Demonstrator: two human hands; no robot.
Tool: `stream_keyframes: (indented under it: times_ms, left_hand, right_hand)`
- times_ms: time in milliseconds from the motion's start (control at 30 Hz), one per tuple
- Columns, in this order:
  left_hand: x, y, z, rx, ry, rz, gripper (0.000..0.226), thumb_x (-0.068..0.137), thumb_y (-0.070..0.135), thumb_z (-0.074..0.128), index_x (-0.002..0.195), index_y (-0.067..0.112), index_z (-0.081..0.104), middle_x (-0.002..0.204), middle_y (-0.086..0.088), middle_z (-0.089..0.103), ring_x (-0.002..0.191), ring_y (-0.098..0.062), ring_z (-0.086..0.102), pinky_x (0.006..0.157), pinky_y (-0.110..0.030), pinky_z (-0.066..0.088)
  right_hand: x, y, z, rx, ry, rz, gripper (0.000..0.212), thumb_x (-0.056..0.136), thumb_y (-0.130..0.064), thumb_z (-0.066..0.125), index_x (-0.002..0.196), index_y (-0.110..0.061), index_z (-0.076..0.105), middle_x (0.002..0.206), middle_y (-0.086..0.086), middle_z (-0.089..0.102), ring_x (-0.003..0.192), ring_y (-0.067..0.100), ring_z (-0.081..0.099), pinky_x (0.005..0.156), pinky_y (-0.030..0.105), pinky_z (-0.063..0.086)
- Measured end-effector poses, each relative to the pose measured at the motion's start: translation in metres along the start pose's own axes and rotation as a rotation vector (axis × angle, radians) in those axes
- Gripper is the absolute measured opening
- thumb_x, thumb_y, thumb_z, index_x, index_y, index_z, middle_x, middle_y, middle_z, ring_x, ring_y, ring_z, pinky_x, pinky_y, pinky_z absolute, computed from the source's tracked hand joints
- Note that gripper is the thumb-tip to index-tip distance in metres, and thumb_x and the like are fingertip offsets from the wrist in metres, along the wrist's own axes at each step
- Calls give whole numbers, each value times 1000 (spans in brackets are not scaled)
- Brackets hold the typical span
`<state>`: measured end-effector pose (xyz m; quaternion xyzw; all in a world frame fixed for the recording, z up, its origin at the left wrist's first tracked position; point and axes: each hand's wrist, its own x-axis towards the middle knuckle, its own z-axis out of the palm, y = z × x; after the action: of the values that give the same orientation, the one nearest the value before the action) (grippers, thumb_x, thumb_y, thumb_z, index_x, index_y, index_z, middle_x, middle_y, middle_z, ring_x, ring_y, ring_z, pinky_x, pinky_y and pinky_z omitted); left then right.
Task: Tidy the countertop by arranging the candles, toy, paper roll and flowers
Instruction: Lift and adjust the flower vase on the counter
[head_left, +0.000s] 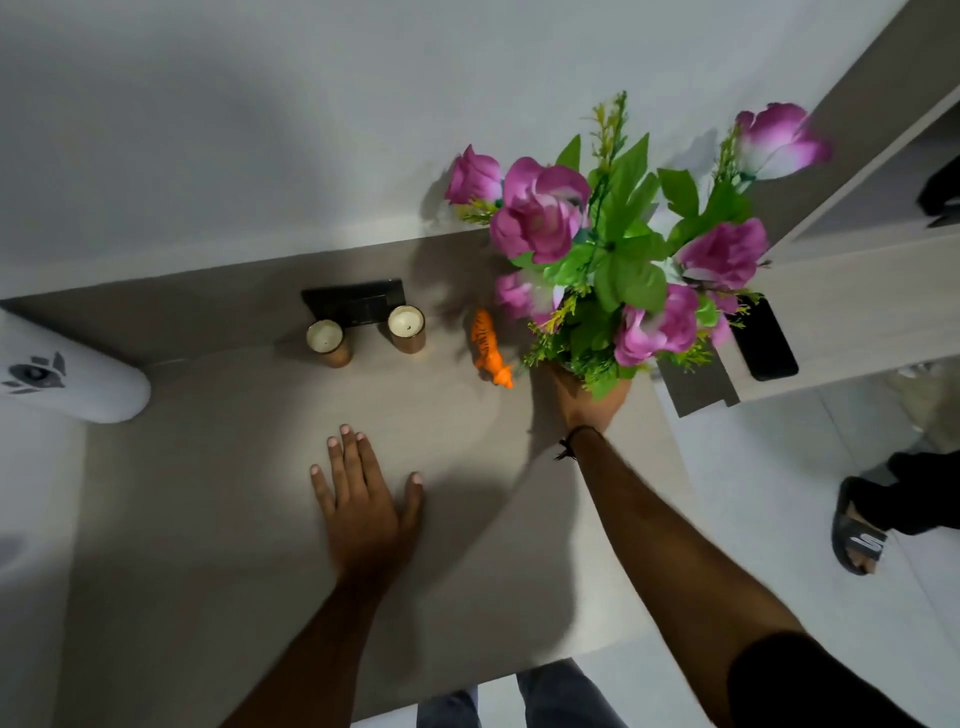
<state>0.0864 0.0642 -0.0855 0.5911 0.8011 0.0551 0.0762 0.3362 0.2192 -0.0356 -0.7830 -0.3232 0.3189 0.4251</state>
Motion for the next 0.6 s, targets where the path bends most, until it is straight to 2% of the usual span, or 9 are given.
stream_keyframes:
  times_ms: [67,133,167,233,300,400,433,533,600]
  left_hand:
    - [-1,1,-2,-2,-8,-1,92,101,62,34,168,3,15,179,-19,16,168,-35,15,136,-60,13]
    - [-1,2,-3,1,-24,-2,92,101,63,32,169,3,12,180,-18,14,168,-34,13,136,-61,13]
    - [-1,2,-5,5,-33,-5,92,101,63,32,169,3,12,180,-18,14,169,-34,12,136,-61,13]
    - [0,3,-6,7,-41,-12,93,100,63,31,169,3,13,180,-18,15,168,-35,13,136,-61,14]
    - [1,4,-7,4,-39,-15,93,99,63,32,168,3,15,180,-18,16,168,-35,14,136,-61,14]
    - [0,4,-6,8,-25,-16,93,98,62,33,168,3,17,179,-18,17,168,-35,14,136,-61,13]
    - [0,4,-6,10,-22,-15,93,98,62,34,168,3,17,179,-18,17,168,-35,14,136,-61,13]
    - [1,3,-3,5,-38,-27,93,98,63,33,168,5,16,180,-17,16,169,-34,12,136,-62,12]
    - [2,2,-2,1,-48,-37,94,98,64,33,168,5,16,180,-16,16,169,-34,11,136,-61,12]
  right_hand:
    - [10,1,-7,33,-33,42,105,67,-14,92,151,4,31,153,20,40,144,28,40,123,31,26]
    - [21,0,-14,41,-60,55,94,74,-9,86,151,2,32,153,18,38,138,17,41,113,13,25]
    - [26,-2,-16,68,-62,73,89,76,-6,83,150,1,35,151,17,42,133,13,43,110,13,27]
    - [37,-3,-20,112,-77,131,82,75,-5,83,146,1,42,146,17,52,131,20,52,117,31,37]
    - [40,-5,-22,121,-92,162,80,75,-4,83,144,1,44,141,16,56,131,30,55,113,43,45]
    - [42,2,-22,183,-91,175,82,76,4,81,147,1,39,137,11,53,125,27,55,110,30,45]
    - [43,3,-22,193,-105,184,83,77,3,80,148,0,37,141,13,52,129,28,54,113,31,42]
    - [49,7,-23,90,-214,184,81,84,-8,76,152,-4,32,152,18,46,142,27,45,127,27,20]
    - [51,7,-23,196,-159,205,92,77,1,81,153,-4,29,148,21,49,138,31,49,121,43,34]
